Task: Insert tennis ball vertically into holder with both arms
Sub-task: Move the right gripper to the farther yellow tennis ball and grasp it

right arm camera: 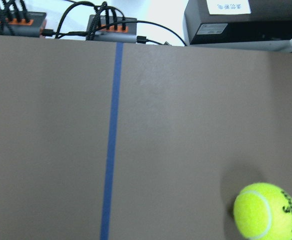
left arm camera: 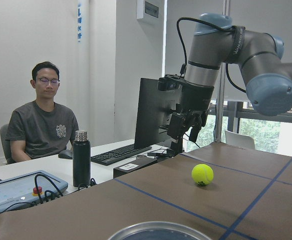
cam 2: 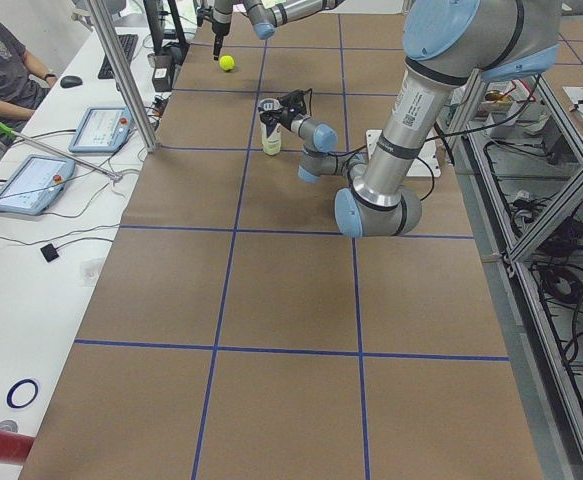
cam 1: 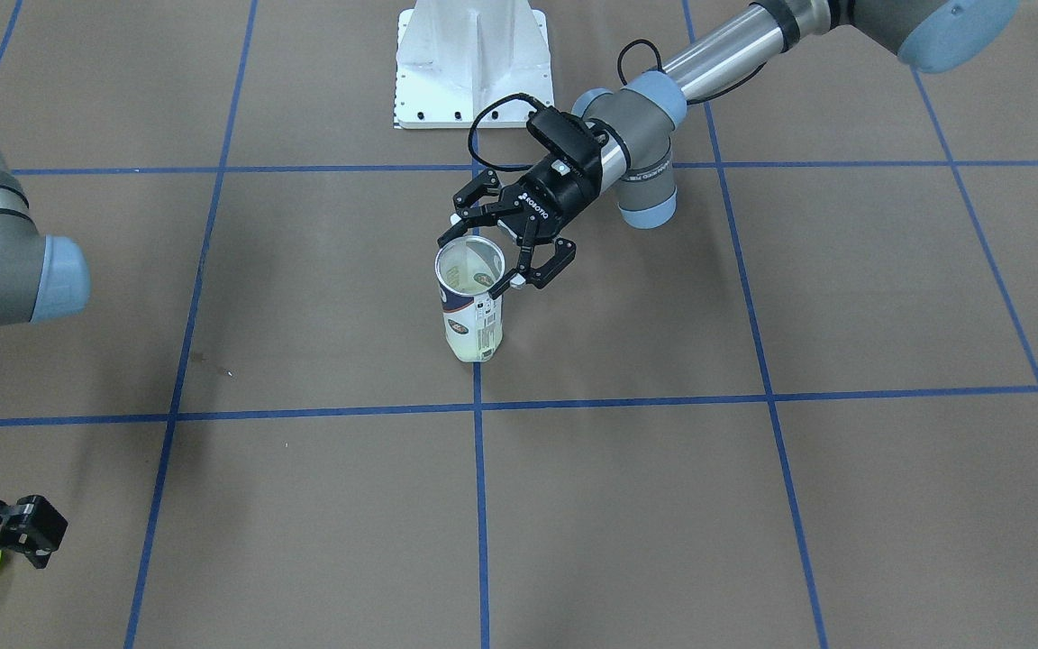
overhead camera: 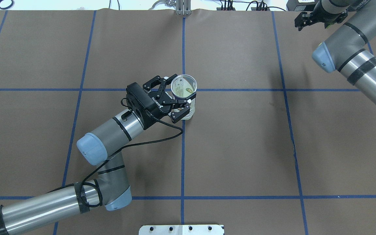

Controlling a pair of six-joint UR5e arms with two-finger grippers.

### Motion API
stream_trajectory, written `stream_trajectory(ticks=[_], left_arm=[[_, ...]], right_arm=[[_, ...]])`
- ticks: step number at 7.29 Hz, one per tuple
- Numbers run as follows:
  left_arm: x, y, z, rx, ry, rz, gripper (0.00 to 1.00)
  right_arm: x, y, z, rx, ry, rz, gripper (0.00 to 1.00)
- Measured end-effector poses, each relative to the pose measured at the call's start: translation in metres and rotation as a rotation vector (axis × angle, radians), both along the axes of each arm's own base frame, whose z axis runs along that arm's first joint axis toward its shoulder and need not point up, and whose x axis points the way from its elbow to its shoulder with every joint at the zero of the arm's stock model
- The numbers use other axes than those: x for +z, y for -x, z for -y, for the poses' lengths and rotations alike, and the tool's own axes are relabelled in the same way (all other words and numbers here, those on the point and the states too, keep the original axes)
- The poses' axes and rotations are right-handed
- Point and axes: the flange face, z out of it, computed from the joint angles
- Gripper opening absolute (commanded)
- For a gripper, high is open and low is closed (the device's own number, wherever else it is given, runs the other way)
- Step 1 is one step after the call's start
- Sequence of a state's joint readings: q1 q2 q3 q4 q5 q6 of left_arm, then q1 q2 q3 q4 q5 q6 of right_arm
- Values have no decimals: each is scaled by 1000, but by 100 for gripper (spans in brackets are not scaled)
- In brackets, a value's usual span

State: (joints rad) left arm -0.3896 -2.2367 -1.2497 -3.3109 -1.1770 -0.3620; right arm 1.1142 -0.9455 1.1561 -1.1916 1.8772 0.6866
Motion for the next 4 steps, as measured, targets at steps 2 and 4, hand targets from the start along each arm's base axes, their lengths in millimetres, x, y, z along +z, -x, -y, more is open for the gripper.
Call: stream_trajectory(ticks=[2, 4], left_arm=[[-1, 0, 0, -1, -1, -1, 86], [-1, 0, 0, 0, 0, -1, 86]], right_arm=[[47, 2, 8, 26, -42, -29, 96], [69, 11, 4, 15, -51, -41, 93]])
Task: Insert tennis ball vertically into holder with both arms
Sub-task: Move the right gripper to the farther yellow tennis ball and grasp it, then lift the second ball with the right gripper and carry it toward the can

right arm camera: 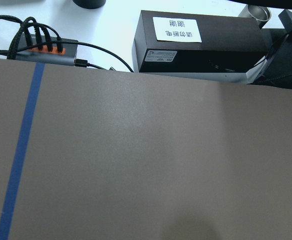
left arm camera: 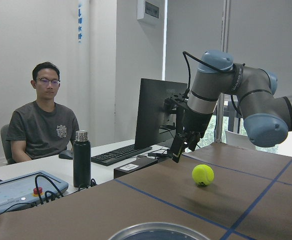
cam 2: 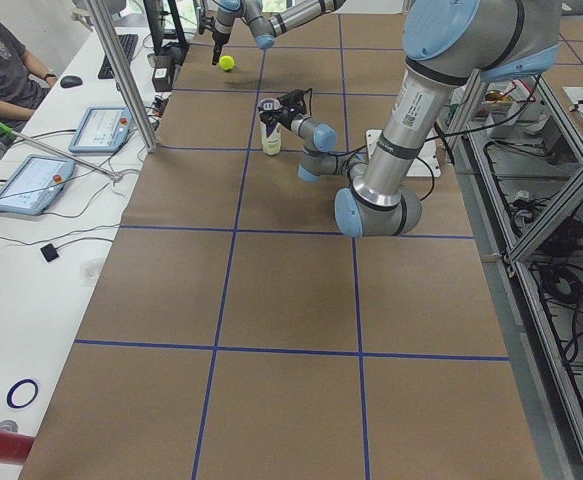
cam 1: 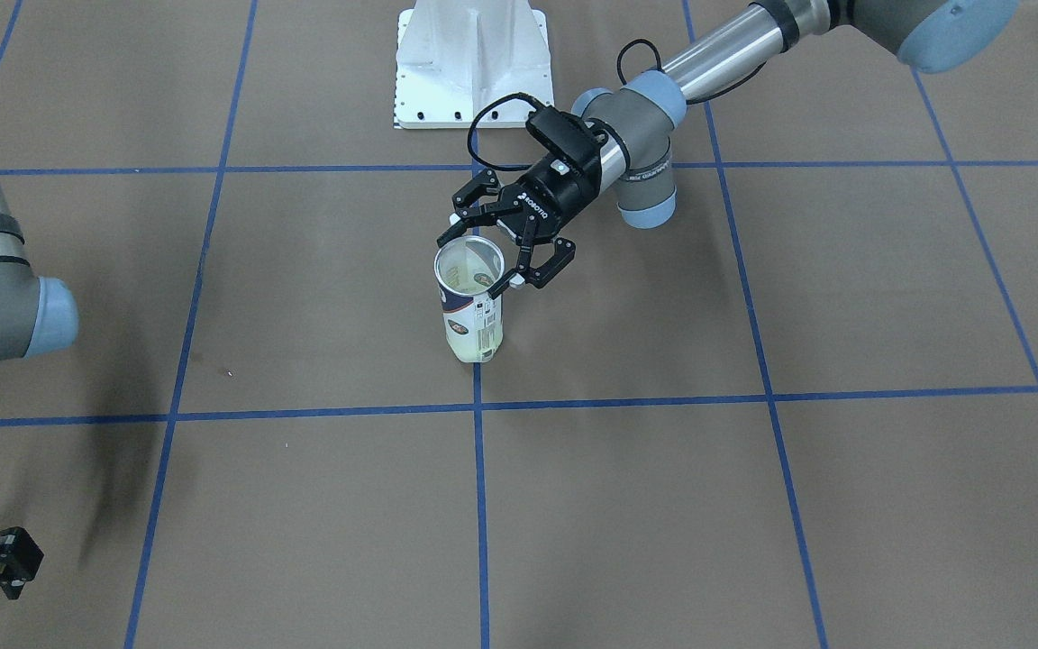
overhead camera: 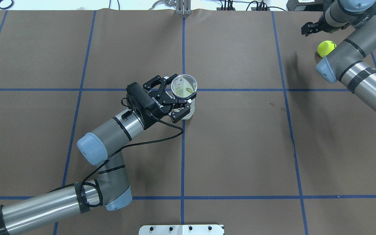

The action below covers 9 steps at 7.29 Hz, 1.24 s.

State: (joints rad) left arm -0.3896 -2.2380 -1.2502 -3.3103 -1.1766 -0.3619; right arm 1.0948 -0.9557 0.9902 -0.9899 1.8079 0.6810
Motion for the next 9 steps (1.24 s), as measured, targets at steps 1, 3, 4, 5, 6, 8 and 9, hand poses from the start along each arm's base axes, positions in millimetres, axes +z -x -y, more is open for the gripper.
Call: stream_trajectory(ticks=[1, 3, 4, 5, 6, 8, 9], left_arm=[[0, 0, 0, 0, 0, 0, 86], [0, 0, 0, -1, -1, 1, 86], [0, 0, 0, 0, -1, 0, 87], [0, 0, 0, 0, -1, -1, 87], [0, 0, 0, 0, -1, -1, 87], [-1, 1, 0, -1, -1, -3, 87], [-1, 1, 1, -1, -1, -4, 87]], right_arm=[[9, 2, -4, -17, 1, -12, 93], [26, 0, -12, -53, -5, -49, 93], [33, 1, -15, -63, -10, -72, 92], [39, 4, -19, -68, -14, -92, 91], [45, 7, -22, -71, -15, -108, 90], [54, 10, -28, -76, -11, -125, 52], [57, 10, -29, -74, -9, -133, 6]])
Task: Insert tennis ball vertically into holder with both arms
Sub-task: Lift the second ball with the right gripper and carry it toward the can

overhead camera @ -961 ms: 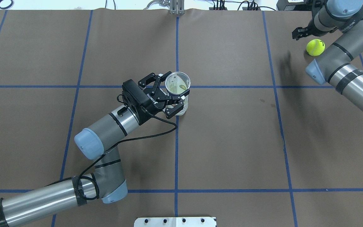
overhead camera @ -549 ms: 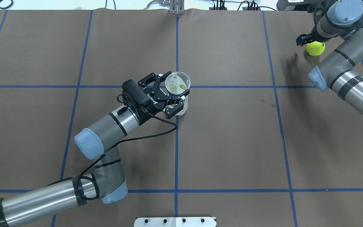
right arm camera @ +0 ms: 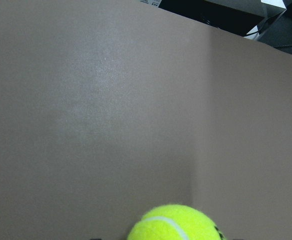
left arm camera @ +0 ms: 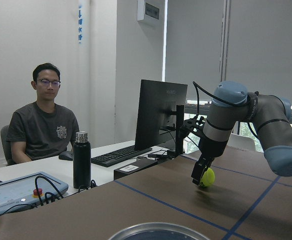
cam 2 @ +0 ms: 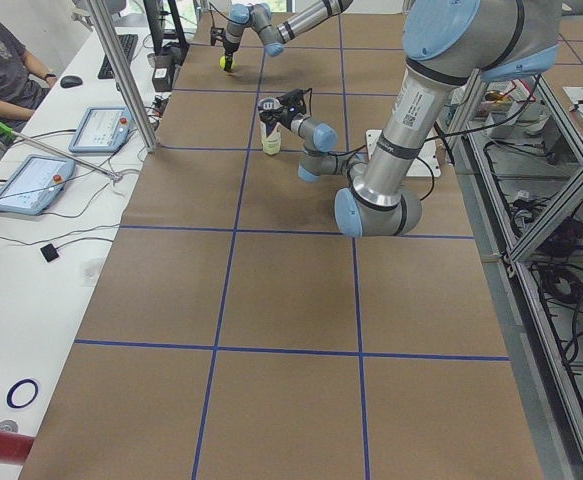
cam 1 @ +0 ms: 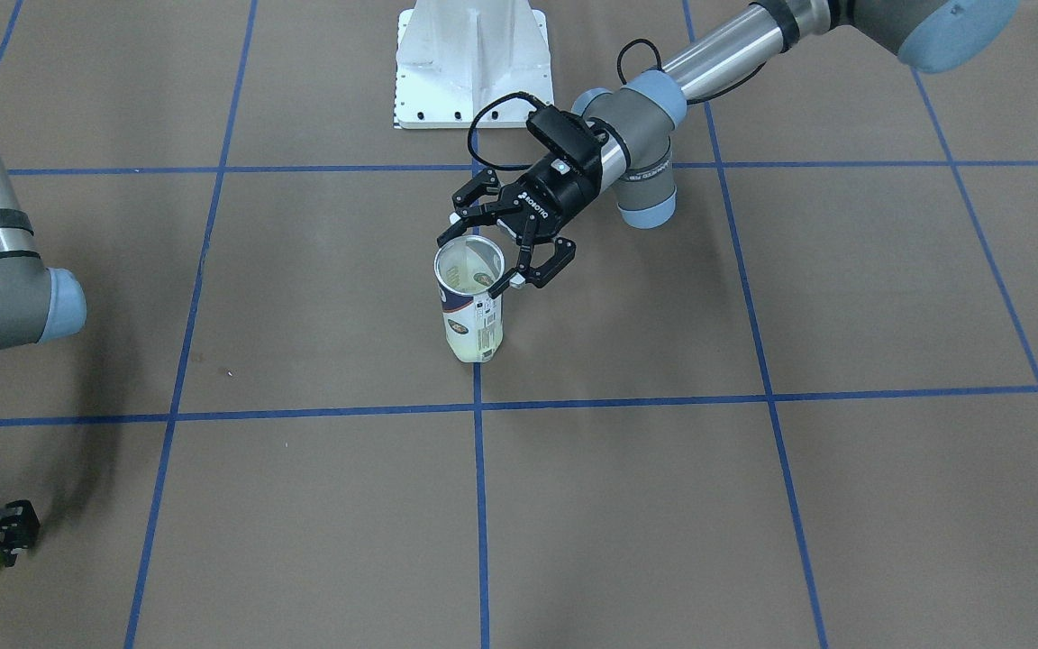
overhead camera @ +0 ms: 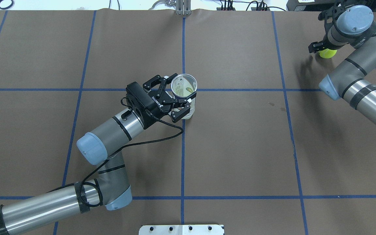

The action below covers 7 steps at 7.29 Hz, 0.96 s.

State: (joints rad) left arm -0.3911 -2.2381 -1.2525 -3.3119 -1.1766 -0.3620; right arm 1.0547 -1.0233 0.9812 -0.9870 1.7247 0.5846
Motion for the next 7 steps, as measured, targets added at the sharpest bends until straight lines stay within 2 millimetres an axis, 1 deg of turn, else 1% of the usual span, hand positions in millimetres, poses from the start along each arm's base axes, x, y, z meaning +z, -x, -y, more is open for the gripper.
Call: stream_trajectory(ticks=[1, 2, 3, 4, 5, 6, 7], left_arm=[[0, 0, 0, 0, 0, 0, 87], [0, 0, 0, 0, 0, 0, 87], [0, 0, 0, -1, -1, 0, 87], [0, 1, 1, -1, 0, 0, 87], [0, 1, 1, -1, 0, 0, 86], [0, 1, 1, -2, 0, 0, 87], [1, 1, 1, -3, 0, 1, 87]], right_arm=[[1, 0, 0, 3, -1, -4, 0], [0, 0, 1, 7, -1, -3, 0], [-6, -1, 4, 13, -3, 3, 0], [-25, 0, 10, 20, 1, 20, 0], [-62, 5, 16, 38, 23, 61, 0], [-106, 11, 15, 64, 55, 140, 0], [-148, 17, 7, 84, 99, 255, 0]])
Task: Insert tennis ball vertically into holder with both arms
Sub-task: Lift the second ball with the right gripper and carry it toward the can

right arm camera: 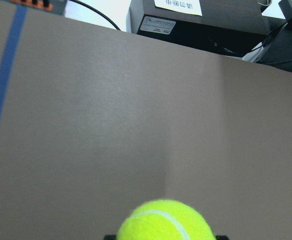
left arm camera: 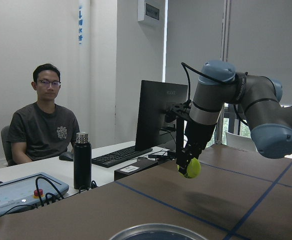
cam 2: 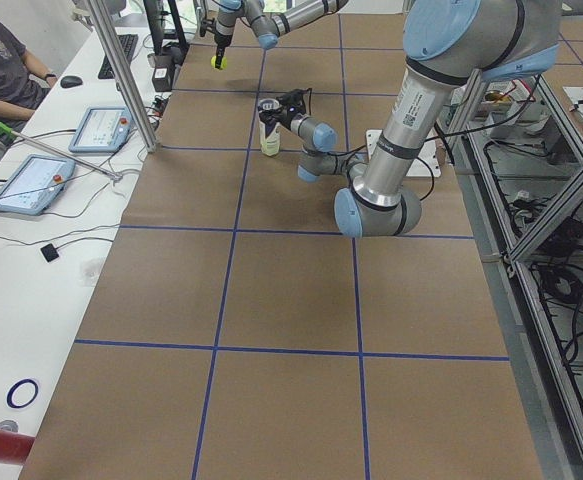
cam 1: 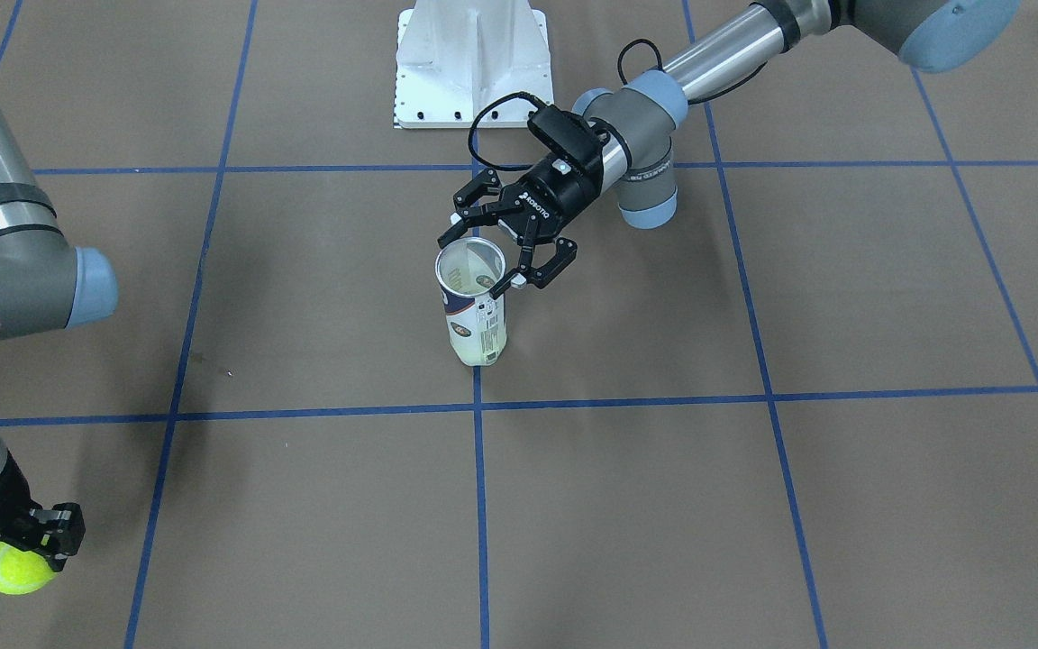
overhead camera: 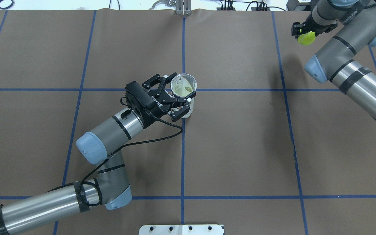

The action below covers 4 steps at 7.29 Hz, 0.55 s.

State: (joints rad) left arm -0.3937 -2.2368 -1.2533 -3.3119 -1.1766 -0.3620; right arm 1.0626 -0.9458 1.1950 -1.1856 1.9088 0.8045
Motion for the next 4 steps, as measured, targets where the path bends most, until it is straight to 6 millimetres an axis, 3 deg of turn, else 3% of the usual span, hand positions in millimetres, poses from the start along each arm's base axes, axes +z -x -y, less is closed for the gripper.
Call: stream_trajectory(ticks=[2, 4], left_arm=[[0, 0, 0, 0, 0, 0, 87], [2, -1, -1, 2, 1, 3, 87]], right_arm=[[-81, 22, -37, 20, 118, 226, 0], [-175, 63, -97, 22, 220, 347, 0]])
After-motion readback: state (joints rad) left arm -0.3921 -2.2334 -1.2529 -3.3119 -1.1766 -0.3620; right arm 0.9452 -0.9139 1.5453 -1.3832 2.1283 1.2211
